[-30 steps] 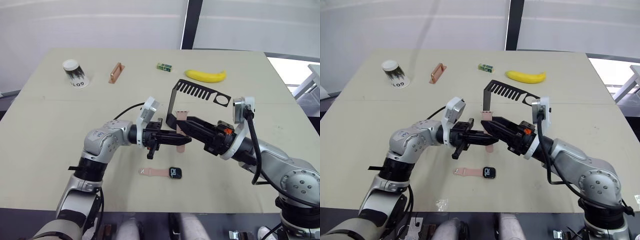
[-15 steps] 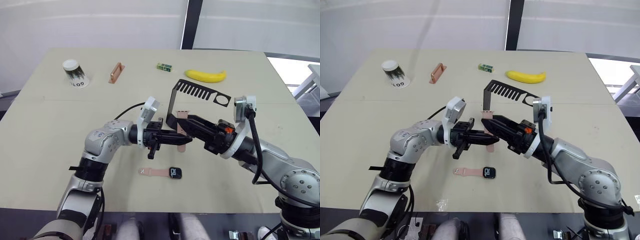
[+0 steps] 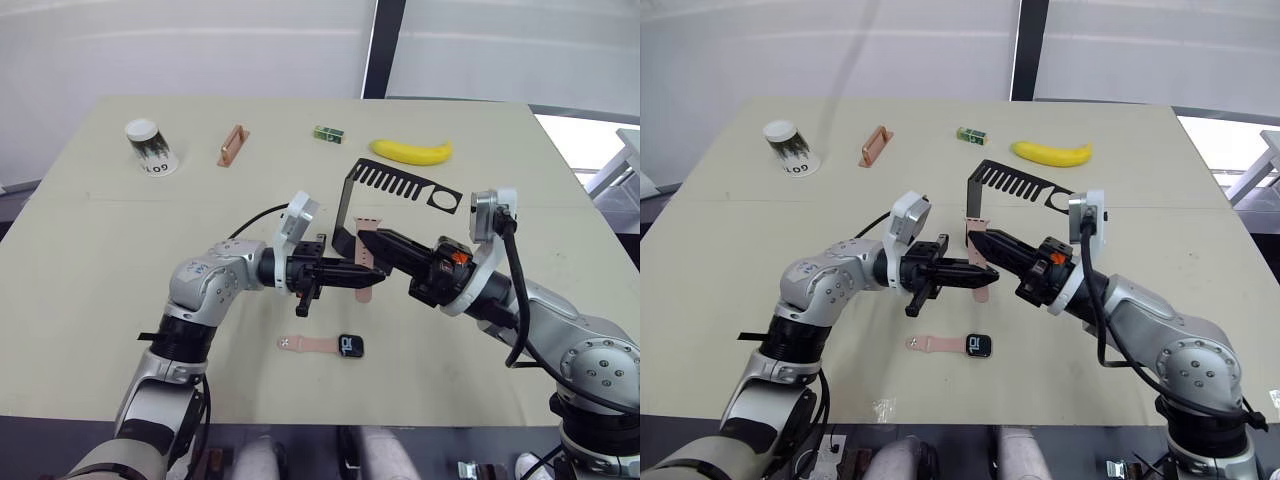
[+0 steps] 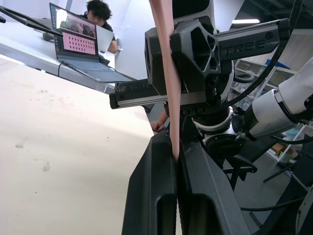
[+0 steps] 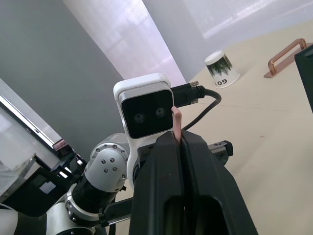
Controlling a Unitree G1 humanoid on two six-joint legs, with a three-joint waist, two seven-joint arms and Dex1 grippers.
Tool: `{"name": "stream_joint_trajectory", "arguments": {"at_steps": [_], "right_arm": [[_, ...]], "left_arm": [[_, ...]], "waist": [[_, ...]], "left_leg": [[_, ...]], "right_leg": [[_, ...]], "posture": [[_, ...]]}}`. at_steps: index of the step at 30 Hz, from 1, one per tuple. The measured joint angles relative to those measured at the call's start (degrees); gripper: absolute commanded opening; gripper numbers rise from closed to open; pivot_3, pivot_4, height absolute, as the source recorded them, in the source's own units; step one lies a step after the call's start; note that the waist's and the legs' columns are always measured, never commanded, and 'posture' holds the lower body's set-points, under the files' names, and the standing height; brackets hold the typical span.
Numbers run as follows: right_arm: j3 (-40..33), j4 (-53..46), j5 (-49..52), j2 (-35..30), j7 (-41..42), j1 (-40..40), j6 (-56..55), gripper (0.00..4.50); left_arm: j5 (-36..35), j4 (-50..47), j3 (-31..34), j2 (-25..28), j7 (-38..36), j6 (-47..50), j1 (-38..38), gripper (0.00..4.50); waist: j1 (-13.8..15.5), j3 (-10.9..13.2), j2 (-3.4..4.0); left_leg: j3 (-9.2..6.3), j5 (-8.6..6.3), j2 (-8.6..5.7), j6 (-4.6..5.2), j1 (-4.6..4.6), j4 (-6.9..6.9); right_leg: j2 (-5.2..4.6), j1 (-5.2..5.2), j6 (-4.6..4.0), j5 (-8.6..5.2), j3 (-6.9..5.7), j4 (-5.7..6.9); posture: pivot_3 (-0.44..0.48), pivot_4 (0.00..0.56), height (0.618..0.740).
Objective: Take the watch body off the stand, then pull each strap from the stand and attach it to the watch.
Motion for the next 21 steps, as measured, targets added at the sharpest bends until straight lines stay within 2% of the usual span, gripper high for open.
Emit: {"name": "stream_joint_trajectory", "arguments": {"at_steps": [8, 9, 10, 13, 17, 18, 21], "right_arm": [[0.0, 0.0, 0.1, 0.0, 0.2, 0.1, 0.0, 0.05], [0.0, 0.0, 0.0, 0.0, 0.4, 0.1, 0.0, 0.0], [0.0, -0.1, -0.2, -0.1, 0.7, 0.2, 0.0, 0.0], [0.0, -0.6, -0.7, -1.0, 1.8, 0.3, 0.0, 0.0], [-0.4, -3.5, -2.8, -8.7, 6.6, 3.0, 1.6, 0.0], [-1.0, -4.1, -2.9, -10.5, 7.9, 4.1, 2.0, 0.0], [-4.8, -8.0, -4.3, -19.3, 15.1, 10.4, 4.0, 0.0]], "left_arm": [[-0.1, 0.0, 0.0, 0.0, 0.1, 0.4, -0.1, 0.0], [-0.1, 0.0, 0.0, 0.2, 0.1, 0.9, -0.3, 0.63], [-0.3, 0.0, 0.0, 0.5, 0.0, 1.7, -0.3, 0.82], [-0.7, -0.1, -0.4, 2.4, -1.3, 2.4, -0.4, 2.17], [4.3, -3.3, -3.5, 12.1, -7.3, -4.1, 0.6, 4.17], [5.8, -3.7, -4.3, 13.5, -8.3, -6.1, 1.0, 4.44], [10.6, -5.7, -7.3, 14.0, -7.5, -10.7, 3.4, 4.44]], "waist": [[0.0, 0.0, 0.0], [0.0, 0.0, 0.0], [0.0, 0.0, 0.0], [-0.1, 0.0, 0.01], [-0.1, 0.0, 0.04], [0.0, 0.0, 0.04], [0.6, 0.0, 0.05]], "left_leg": [[0.0, 0.0, 0.0, 0.0, 0.0, 0.0], [0.0, 0.0, 0.0, 0.0, 0.0, 0.0], [0.0, 0.0, 0.0, 0.0, 0.0, -0.01], [0.0, 0.0, 0.0, 0.0, 0.0, -0.02], [0.01, 0.0, 0.0, -0.01, 0.05, -0.24], [0.0, 0.0, 0.01, -0.01, 0.03, -0.27], [-0.05, 0.0, -0.02, 0.1, -0.07, -0.43]], "right_leg": [[0.0, 0.0, 0.0, 0.0, 0.0, -0.01], [0.0, 0.0, 0.0, 0.0, 0.0, -0.01], [0.0, 0.0, 0.0, 0.0, 0.0, -0.01], [0.0, -0.02, 0.0, 0.0, 0.0, -0.01], [0.0, -0.02, -0.01, -0.01, 0.0, -0.12], [0.0, -0.01, -0.01, -0.01, -0.01, -0.2], [-0.05, 0.03, 0.07, 0.04, -0.05, -0.52]], "posture": [[0.0, 0.15, 0.74], [0.0, 0.15, 0.74], [0.0, 0.15, 0.74], [0.0, 0.15, 0.74], [0.0, 0.15, 0.74], [0.0, 0.15, 0.74], [0.0, 0.15, 0.74]]}}
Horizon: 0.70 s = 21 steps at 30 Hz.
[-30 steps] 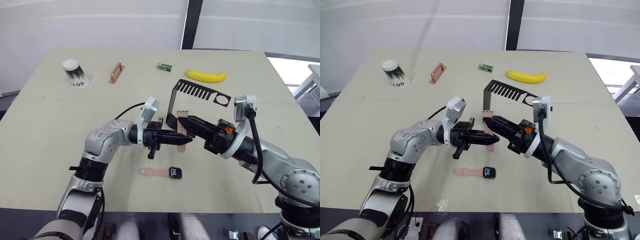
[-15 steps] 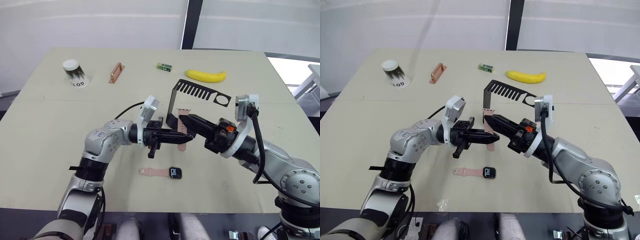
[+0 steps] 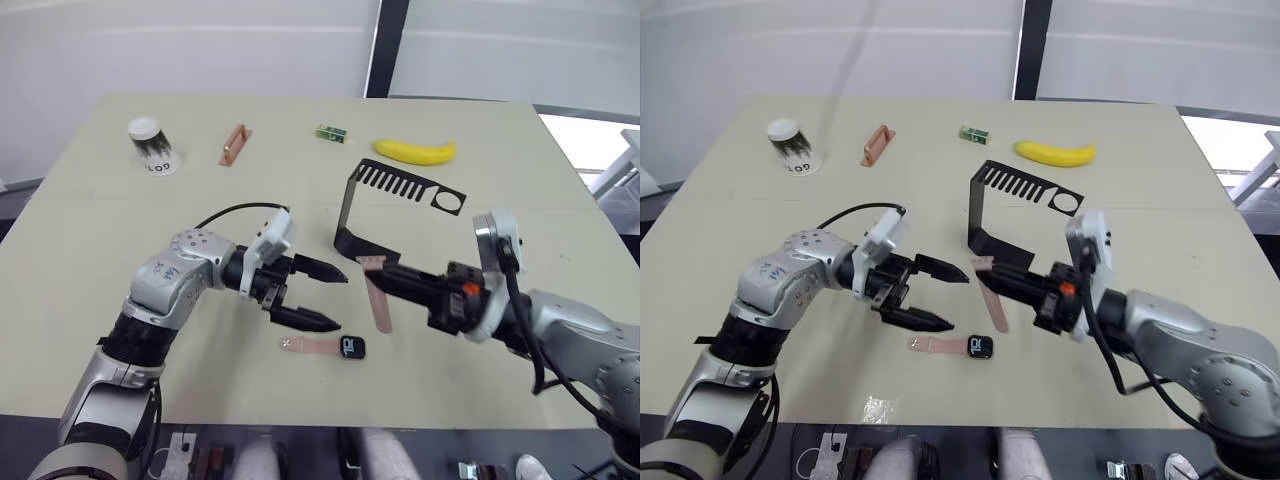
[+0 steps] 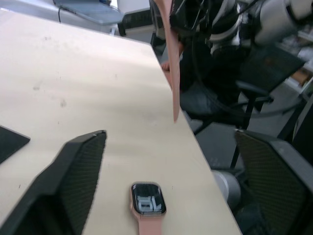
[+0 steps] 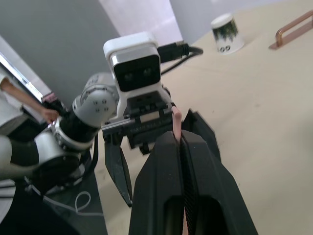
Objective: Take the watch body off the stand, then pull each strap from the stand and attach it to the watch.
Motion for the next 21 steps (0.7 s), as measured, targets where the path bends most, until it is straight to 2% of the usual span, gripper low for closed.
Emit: {"name": "stream_joint_trajectory", "arguments": {"at_steps": [3, 6, 14, 21], "right_arm": [[-3.5, -3.2, -5.1, -6.7, 7.4, 7.0, 0.9, 0.0], [-6.2, -4.8, -11.7, -9.0, 12.9, 13.0, -0.3, 0.0], [-13.3, -6.9, -23.8, -9.3, 21.7, 26.2, -4.2, 0.0], [-14.0, -7.0, -29.0, -9.0, 25.1, 30.2, -6.6, 0.0]], "left_arm": [[4.9, -1.0, -3.2, -0.5, 3.5, -2.9, 3.1, 4.44], [10.1, -1.4, -6.2, -1.1, 6.4, -7.4, 5.0, 4.44], [14.4, -3.4, -8.7, -3.2, 10.9, -9.0, 8.8, 4.44], [18.6, -5.6, -11.2, -4.1, 15.0, -8.8, 10.7, 4.44]], "waist": [[0.1, 0.0, -0.03], [0.0, 0.0, -0.04], [-0.3, 0.0, -0.08], [-0.3, 0.0, -0.09]], "left_leg": [[0.0, -0.04, -0.01, 0.1, -0.1, -0.15], [0.01, -0.04, -0.02, 0.11, -0.13, -0.16], [0.03, 0.02, -0.07, 0.12, -0.02, -0.06], [0.06, 0.04, -0.11, 0.09, 0.13, -0.04]], "right_leg": [[0.02, 0.0, 0.13, 0.07, 0.01, -0.3], [0.02, -0.01, 0.17, 0.09, 0.02, -0.37], [0.03, 0.04, 0.18, 0.1, 0.09, -0.17], [0.03, 0.11, 0.17, 0.1, 0.14, -0.02]], "posture": [[0.0, 0.15, 0.74], [0.0, 0.15, 0.74], [0.0, 0.15, 0.74], [0.0, 0.15, 0.74]]}}
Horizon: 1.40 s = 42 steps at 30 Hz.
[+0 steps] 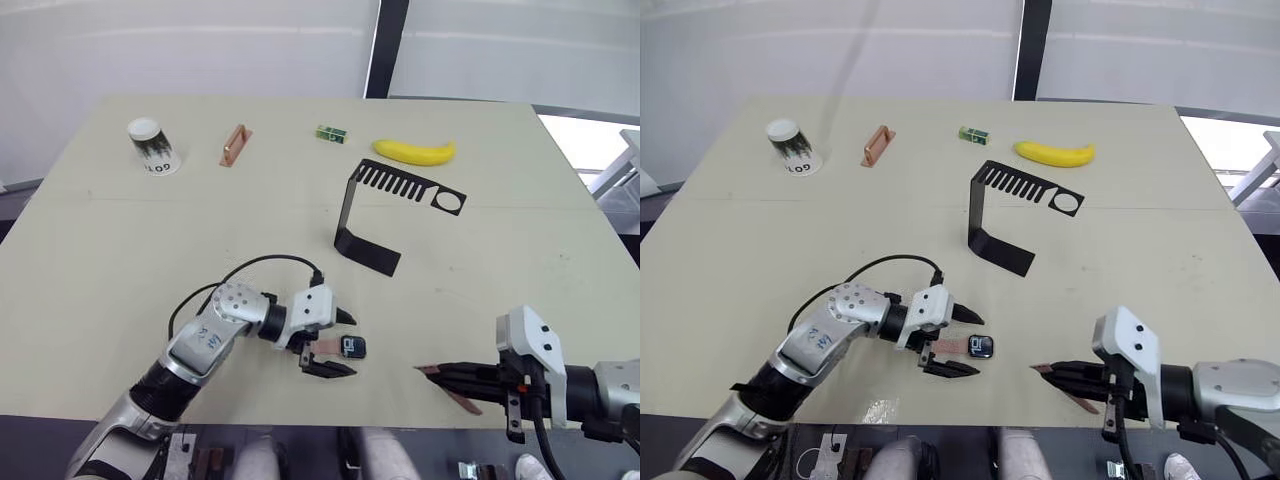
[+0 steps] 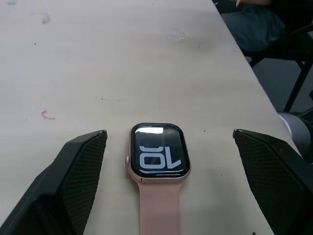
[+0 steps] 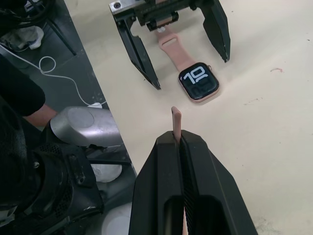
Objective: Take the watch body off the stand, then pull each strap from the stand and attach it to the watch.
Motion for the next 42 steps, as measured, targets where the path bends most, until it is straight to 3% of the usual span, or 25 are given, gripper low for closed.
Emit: {"name": "stream_joint_trajectory", "arguments": {"at_steps": [15, 19, 34, 38, 42], "right_arm": [[0.8, 0.1, -1.9, 0.7, 0.2, -0.1, -0.9, 0.0], [1.0, 0.2, -2.2, 0.7, 0.2, -0.9, -0.9, 0.0], [1.0, 0.2, -1.7, 1.5, 0.2, -1.9, -0.2, 0.0], [1.0, 0.2, -1.9, 1.5, 0.2, -1.9, -0.1, 0.0], [1.0, 0.2, -2.7, 1.5, 0.2, -2.4, -0.5, 0.0]], "left_arm": [[3.8, -1.6, -0.7, -0.2, 3.1, 1.9, 1.3, 4.44], [4.1, -1.6, -0.8, -0.3, 3.4, 1.9, 1.3, 3.22], [5.8, -2.1, -1.8, -0.4, 3.3, 1.9, 0.9, 3.22], [5.9, -1.9, -1.7, -0.6, 3.6, 2.1, 0.6, 1.57], [4.3, -1.0, -1.2, -1.0, 2.8, 4.3, -0.4, 1.58]], "waist": [[0.0, 0.0, 0.0], [0.0, 0.0, 0.0], [0.1, 0.0, -0.01], [0.1, 0.0, -0.02], [0.1, 0.0, -0.01]], "left_leg": [[0.01, 0.0, -0.02, 0.0, 0.02, 0.03], [0.0, 0.0, -0.02, 0.0, 0.02, 0.06], [0.01, -0.01, -0.03, 0.02, 0.03, 0.22], [0.0, -0.01, -0.03, 0.03, 0.03, 0.25], [0.01, -0.01, -0.03, 0.03, 0.02, 0.34]], "right_leg": [[-0.01, 0.0, -0.01, 0.0, 0.0, 0.05], [0.0, 0.0, -0.01, 0.0, 0.0, 0.07], [-0.01, 0.03, -0.01, 0.0, 0.0, 0.17], [-0.01, 0.03, -0.01, 0.0, 0.0, 0.19], [0.0, 0.04, -0.01, 0.0, 0.0, 0.25]], "posture": [[0.0, 0.15, 0.74], [0.0, 0.15, 0.74], [0.0, 0.15, 0.74], [0.0, 0.15, 0.74], [0.0, 0.15, 0.74]]}}
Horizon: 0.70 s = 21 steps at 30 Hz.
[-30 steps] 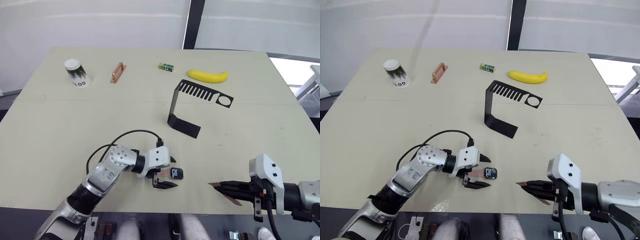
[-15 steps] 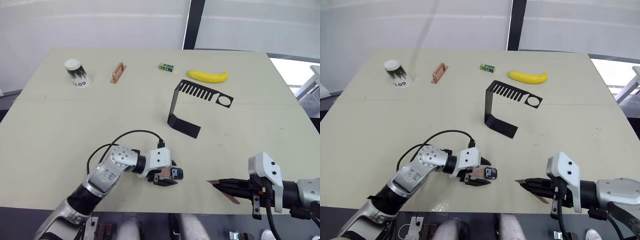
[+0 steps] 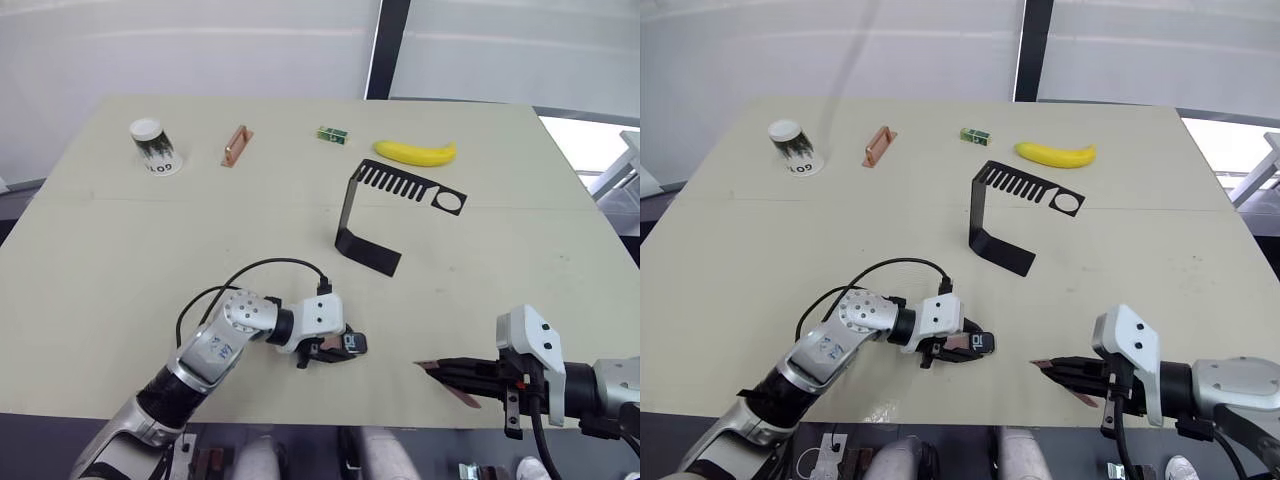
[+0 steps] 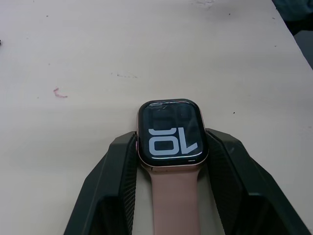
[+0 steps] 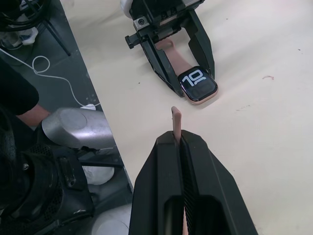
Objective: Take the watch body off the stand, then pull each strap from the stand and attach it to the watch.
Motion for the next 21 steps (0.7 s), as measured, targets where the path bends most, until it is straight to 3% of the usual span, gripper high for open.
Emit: {"name": "stream_joint_trajectory", "arguments": {"at_steps": [4, 7, 11, 21], "right_arm": [[0.6, 0.0, -2.3, 0.0, -0.1, -2.8, -1.7, 0.0], [4.3, -0.2, -7.1, 0.1, -1.4, -7.3, -4.9, 0.0], [11.6, -0.2, -18.0, 0.0, -2.6, -11.4, -11.2, 0.0], [27.2, 1.1, -37.8, 1.3, -5.7, -21.9, -17.9, 0.0]], "left_arm": [[-6.6, 2.3, 3.5, -1.8, -2.0, 11.3, -3.3, 1.58], [-15.5, 6.8, 8.4, -2.4, -5.4, 25.8, -10.0, 1.58], [-21.8, 15.1, 11.4, -2.2, -7.8, 36.6, -15.8, 1.58], [-26.5, 25.1, 13.1, -5.1, -7.7, 44.3, -21.9, 1.58]], "waist": [[-0.1, 0.0, 0.0], [-0.2, 0.0, -0.01], [-0.2, 0.0, -0.01], [-0.2, 0.0, -0.01]], "left_leg": [[0.0, -0.01, -0.01, 0.01, -0.03, 0.16], [0.0, -0.01, -0.04, 0.01, -0.02, 0.24], [0.0, -0.01, -0.06, -0.03, 0.0, 0.24], [0.0, 0.0, -0.09, -0.05, -0.04, 0.3]], "right_leg": [[0.01, -0.01, 0.0, 0.0, 0.0, 0.13], [0.02, -0.04, -0.02, -0.02, 0.0, 0.24], [0.02, -0.06, -0.04, -0.08, -0.02, 0.3], [-0.02, -0.12, -0.07, -0.09, -0.03, 0.38]], "posture": [[0.0, 0.15, 0.74], [0.0, 0.15, 0.74], [0.0, 0.15, 0.74], [0.0, 0.15, 0.74]]}}
